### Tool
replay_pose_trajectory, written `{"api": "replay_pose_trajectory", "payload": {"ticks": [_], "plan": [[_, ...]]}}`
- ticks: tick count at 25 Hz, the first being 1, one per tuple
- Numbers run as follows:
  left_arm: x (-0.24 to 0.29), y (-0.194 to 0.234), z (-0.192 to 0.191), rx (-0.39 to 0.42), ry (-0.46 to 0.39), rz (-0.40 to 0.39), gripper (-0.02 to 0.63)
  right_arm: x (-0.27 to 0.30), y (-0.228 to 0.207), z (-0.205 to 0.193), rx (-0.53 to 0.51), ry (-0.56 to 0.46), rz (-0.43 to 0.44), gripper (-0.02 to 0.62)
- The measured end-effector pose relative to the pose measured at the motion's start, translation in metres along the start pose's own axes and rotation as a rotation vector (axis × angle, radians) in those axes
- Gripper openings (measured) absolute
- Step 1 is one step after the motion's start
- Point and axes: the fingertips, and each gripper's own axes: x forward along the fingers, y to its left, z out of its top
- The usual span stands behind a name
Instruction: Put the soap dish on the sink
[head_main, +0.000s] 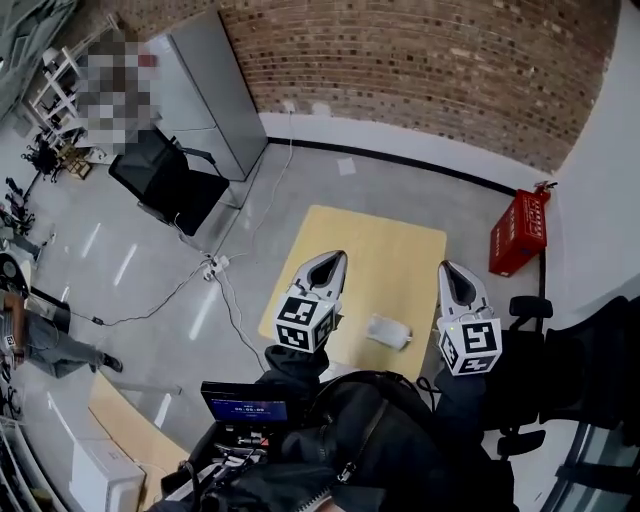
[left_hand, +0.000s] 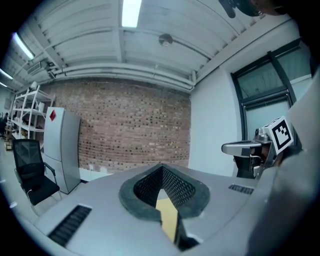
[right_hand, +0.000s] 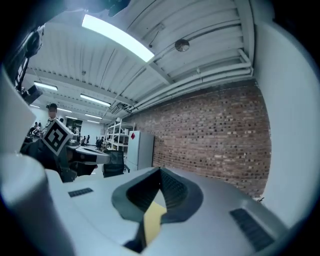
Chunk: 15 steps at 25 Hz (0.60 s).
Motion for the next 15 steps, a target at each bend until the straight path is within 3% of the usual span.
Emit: {"api": "replay_pose_trajectory", "payload": {"ticks": [6,15], "plan": [[-0.003,-0.003,0.022,0.064,-0.037,0.031,0.002,-0.007,-0.002,0.029,0.007,-0.070,-0.002,0.008],[-0.002,-0.011,0.029,0.072,-0.062,0.029,0.002,-0.008,0.005,0.043,0.008,-0.113,0.031,0.008]]}}
